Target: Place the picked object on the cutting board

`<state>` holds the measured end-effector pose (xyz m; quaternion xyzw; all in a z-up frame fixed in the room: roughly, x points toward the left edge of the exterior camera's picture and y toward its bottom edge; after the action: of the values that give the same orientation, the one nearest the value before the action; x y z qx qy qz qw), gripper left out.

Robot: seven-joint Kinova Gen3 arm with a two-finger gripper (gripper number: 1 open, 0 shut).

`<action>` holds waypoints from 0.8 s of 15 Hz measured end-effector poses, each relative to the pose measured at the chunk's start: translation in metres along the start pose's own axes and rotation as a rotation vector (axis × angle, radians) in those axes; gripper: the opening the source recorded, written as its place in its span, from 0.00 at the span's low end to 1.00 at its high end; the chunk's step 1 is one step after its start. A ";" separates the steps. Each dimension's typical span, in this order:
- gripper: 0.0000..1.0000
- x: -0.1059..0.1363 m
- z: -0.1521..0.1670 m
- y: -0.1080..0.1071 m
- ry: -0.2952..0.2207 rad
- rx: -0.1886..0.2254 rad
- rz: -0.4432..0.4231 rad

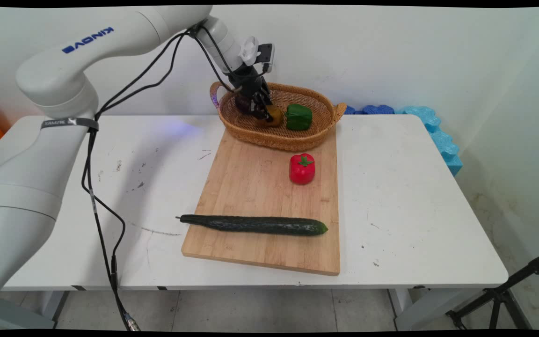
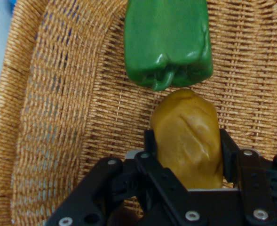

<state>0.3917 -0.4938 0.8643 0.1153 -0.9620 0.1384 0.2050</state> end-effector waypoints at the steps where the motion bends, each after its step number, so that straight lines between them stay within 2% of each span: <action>1: 0.00 0.001 -0.005 0.001 0.003 0.005 0.000; 8: 0.00 0.011 -0.053 0.018 0.036 0.082 -0.077; 12: 0.00 0.018 -0.086 0.040 0.059 0.122 -0.146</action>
<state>0.3954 -0.4330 0.9386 0.1933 -0.9343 0.1849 0.2354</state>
